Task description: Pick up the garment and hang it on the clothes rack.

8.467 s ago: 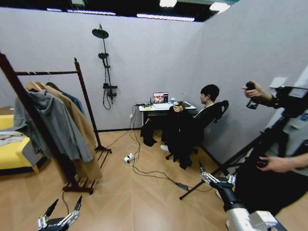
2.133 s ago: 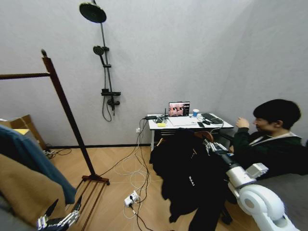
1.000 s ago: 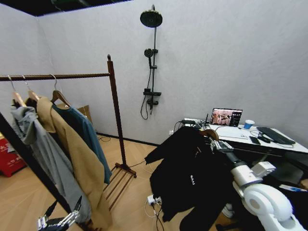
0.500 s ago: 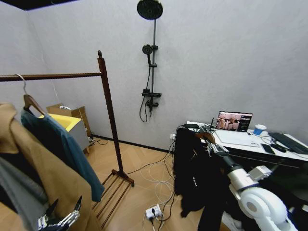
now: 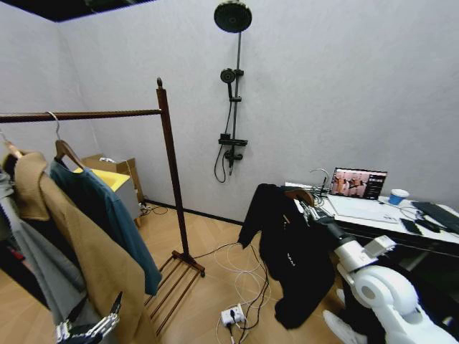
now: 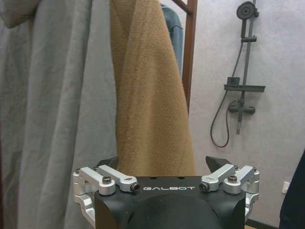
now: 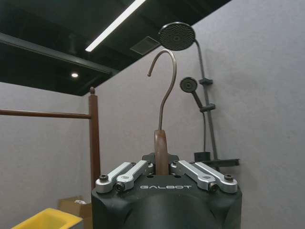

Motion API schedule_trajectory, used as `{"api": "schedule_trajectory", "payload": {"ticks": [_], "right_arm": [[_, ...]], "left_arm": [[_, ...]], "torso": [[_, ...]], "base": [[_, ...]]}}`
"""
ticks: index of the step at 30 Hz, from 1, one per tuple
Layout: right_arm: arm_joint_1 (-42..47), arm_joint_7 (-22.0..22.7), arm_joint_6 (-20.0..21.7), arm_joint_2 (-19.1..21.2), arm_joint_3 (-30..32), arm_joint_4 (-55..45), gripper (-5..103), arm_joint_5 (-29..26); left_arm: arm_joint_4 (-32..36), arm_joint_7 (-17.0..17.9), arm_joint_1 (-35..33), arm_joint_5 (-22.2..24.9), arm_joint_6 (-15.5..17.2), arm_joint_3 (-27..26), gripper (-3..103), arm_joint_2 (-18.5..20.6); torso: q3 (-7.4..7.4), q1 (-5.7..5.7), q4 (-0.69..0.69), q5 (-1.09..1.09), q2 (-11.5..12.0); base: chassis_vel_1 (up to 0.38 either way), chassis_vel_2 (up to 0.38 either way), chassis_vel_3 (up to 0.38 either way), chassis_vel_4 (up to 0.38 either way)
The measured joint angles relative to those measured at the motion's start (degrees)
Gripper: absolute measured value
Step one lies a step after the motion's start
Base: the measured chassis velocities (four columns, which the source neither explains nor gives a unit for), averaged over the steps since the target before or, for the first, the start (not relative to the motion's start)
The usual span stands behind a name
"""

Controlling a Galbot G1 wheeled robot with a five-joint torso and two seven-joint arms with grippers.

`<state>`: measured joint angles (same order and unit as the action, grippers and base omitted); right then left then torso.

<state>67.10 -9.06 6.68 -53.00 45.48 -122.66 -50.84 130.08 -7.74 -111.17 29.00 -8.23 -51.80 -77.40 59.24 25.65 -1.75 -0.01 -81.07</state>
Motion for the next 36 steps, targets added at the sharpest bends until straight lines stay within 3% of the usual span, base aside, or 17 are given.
{"api": "schedule_trajectory", "payload": {"ticks": [8,20,29,36], "right_arm": [[-8.5,0.0,1.6,2.8,-5.3,3.9,9,-3.5],[-21.1,0.3,2.0,3.7,-15.0,12.2,9,-3.7],[-38.6,2.7,2.8,3.1,-25.5,19.1,9,-4.1],[-57.3,4.4,2.2,-0.3,-38.8,32.2,9,-2.7]], "left_arm": [[0.0,0.0,0.0,0.0,0.0,0.0,100,0.0],[0.0,0.0,0.0,0.0,0.0,0.0,100,0.0],[0.0,0.0,0.0,0.0,0.0,0.0,100,0.0],[0.0,0.0,0.0,0.0,0.0,0.0,100,0.0]], "torso": [[0.0,0.02,0.03,0.01,0.0],[0.01,0.01,0.02,0.03,0.0],[0.01,0.02,0.02,-0.01,0.0],[0.0,0.0,0.02,-0.02,0.0]], "base": [[0.077,0.1,0.103,0.08],[0.11,0.118,0.119,0.121],[0.115,0.118,0.122,0.114],[0.047,0.039,0.042,0.042]]}}
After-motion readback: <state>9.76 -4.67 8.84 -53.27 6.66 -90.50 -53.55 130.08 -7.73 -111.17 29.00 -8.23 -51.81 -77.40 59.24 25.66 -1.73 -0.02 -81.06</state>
